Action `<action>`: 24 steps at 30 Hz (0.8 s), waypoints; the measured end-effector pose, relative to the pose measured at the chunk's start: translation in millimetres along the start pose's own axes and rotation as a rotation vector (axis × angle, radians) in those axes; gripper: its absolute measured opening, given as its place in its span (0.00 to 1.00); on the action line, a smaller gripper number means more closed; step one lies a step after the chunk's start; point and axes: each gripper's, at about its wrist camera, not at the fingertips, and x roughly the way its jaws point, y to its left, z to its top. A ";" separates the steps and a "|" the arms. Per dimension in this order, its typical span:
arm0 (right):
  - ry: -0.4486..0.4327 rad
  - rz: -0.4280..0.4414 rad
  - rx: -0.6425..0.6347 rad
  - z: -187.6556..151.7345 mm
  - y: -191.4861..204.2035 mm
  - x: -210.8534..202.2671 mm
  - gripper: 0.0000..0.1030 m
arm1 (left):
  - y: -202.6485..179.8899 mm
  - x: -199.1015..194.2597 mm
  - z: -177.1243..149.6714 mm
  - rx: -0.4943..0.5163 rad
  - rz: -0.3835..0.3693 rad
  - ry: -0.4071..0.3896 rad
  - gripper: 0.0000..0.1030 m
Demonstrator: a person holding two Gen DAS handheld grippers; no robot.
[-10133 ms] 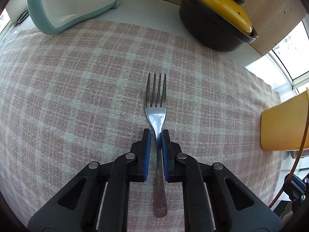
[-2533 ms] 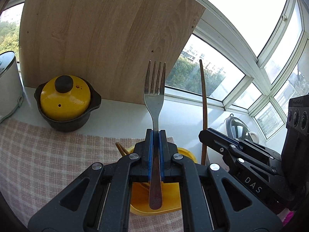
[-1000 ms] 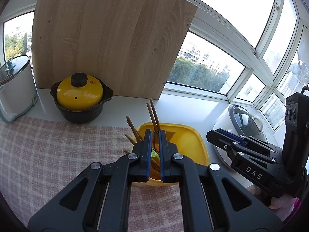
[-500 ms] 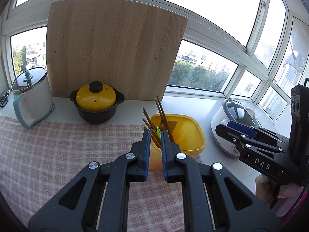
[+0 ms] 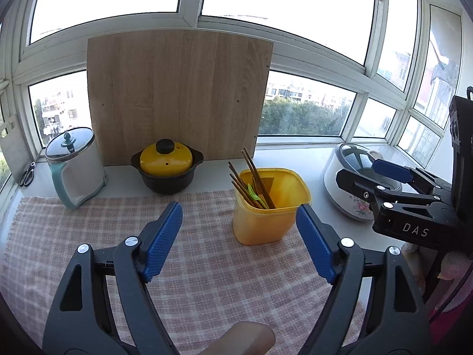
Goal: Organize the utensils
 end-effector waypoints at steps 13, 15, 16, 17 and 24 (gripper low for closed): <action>-0.048 -0.043 0.043 -9.4 1.0 -18.5 1.00 | 2.4 -17.3 -10.0 -0.015 0.066 0.009 0.99; -0.047 -0.048 0.051 -10.6 -0.3 -19.3 1.00 | 5.2 -17.4 -10.2 -0.030 0.067 0.012 1.00; -0.045 -0.049 0.052 -11.3 -0.6 -19.5 1.00 | 6.1 -17.1 -10.4 -0.034 0.069 0.015 1.00; -0.043 -0.050 0.053 -11.9 -1.1 -19.7 1.00 | 6.7 -16.7 -10.9 -0.035 0.074 0.017 1.00; -0.042 -0.062 0.050 -12.3 -0.7 -20.7 1.00 | 9.5 -14.6 -13.0 -0.038 0.077 0.028 1.00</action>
